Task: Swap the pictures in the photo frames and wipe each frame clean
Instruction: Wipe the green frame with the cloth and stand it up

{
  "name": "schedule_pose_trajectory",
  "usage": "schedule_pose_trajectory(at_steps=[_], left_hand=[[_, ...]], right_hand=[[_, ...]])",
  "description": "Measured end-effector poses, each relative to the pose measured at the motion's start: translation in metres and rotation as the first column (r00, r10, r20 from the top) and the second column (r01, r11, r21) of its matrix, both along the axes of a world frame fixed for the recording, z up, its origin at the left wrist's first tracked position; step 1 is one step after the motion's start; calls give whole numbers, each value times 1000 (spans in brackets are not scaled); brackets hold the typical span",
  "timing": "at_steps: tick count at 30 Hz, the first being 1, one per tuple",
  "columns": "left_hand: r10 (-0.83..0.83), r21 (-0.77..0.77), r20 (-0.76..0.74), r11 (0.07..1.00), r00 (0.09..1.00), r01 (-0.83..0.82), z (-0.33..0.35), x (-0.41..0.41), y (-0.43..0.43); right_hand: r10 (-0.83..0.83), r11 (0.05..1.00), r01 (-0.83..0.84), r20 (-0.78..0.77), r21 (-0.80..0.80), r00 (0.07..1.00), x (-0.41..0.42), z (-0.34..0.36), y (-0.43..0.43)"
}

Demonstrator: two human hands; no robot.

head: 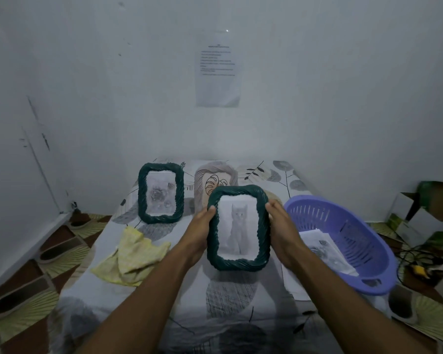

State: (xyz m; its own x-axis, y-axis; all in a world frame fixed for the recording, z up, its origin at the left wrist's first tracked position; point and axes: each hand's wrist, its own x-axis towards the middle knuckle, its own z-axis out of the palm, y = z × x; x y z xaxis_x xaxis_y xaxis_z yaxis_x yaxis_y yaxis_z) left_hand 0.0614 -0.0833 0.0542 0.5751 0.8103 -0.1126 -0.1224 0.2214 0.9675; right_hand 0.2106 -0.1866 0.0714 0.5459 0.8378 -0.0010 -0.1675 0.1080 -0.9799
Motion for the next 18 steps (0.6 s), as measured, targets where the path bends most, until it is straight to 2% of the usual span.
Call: schedule_pose_trajectory(at_steps=[5,10,18], left_hand=[[-16,84,3,996,1000,16,31,38,22],[-23,125,31,992,999,19,66,90,45],[17,70,30,997,999,-19,68,160,85]], right_hand=[[-80,996,76,-82,-48,993,39,36,17],[-114,993,115,-143,2,983,88,64,44],[-148,989,147,-154,-17,977,157,64,94]])
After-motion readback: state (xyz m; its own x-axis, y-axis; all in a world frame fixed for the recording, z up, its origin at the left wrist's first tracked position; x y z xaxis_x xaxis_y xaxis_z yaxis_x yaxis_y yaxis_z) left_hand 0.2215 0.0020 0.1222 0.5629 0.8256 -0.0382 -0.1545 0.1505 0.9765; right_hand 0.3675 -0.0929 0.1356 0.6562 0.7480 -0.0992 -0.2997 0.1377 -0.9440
